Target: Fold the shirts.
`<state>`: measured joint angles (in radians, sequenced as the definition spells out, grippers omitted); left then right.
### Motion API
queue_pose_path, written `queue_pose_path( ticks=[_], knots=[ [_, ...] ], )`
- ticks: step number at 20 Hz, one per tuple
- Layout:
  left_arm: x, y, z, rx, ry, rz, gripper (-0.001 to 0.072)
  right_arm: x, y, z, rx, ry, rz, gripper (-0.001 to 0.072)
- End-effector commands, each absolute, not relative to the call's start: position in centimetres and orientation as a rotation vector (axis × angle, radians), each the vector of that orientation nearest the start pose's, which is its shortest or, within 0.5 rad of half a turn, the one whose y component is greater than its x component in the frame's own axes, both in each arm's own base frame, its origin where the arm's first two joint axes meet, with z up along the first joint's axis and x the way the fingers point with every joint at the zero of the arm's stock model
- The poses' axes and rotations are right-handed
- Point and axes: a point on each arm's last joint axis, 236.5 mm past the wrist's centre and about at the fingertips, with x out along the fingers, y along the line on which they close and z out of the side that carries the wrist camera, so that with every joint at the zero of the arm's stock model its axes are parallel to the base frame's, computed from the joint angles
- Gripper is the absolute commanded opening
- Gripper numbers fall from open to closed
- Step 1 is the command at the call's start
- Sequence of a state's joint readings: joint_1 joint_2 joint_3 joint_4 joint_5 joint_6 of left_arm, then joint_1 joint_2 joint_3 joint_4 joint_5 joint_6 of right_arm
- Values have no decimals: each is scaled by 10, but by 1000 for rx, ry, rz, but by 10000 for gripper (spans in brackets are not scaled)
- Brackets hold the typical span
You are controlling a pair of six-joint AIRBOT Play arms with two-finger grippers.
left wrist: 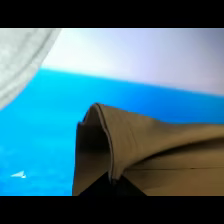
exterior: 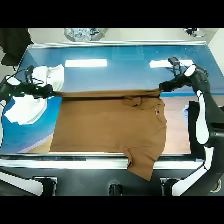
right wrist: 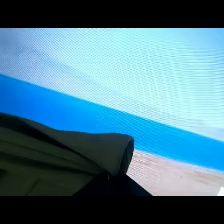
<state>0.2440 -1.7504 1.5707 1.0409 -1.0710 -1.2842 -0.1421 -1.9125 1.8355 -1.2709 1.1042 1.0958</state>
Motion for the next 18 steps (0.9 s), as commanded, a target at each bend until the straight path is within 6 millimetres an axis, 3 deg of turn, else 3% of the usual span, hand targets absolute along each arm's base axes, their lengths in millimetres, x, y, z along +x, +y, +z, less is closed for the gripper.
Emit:
queue_pose_path(
  ticks=[1, 3, 6, 8, 10, 12, 14, 18],
  knots=[
    [527, 23, -18, -384, 1112, -222, 30, 555, -14, -27, -84, 1137, 337, 44],
    [500, 17, -10, -383, 1217, -297, 30, 510, -7, -15, -153, 1271, 451, 42],
    [430, 3, -14, -402, 1495, -422, 30, 444, 0, -1, -137, 1491, 556, 42],
    [394, 10, -25, -383, 1657, -396, 29, 413, 3, -1, -110, 1611, 603, 42],
    [371, 19, -37, -385, 1765, -330, 29, 392, 2, -14, -71, 1709, 593, 42],
    [355, 14, -43, -409, 1824, -343, 29, 375, 11, -30, 0, 1766, 601, 42],
    [347, 10, -47, -421, 1845, -349, 29, 373, 14, -35, 22, 1743, 577, 41],
    [359, 20, -55, -410, 1781, -300, 28, 364, 8, -47, 7, 1745, 531, 41]
  ],
)
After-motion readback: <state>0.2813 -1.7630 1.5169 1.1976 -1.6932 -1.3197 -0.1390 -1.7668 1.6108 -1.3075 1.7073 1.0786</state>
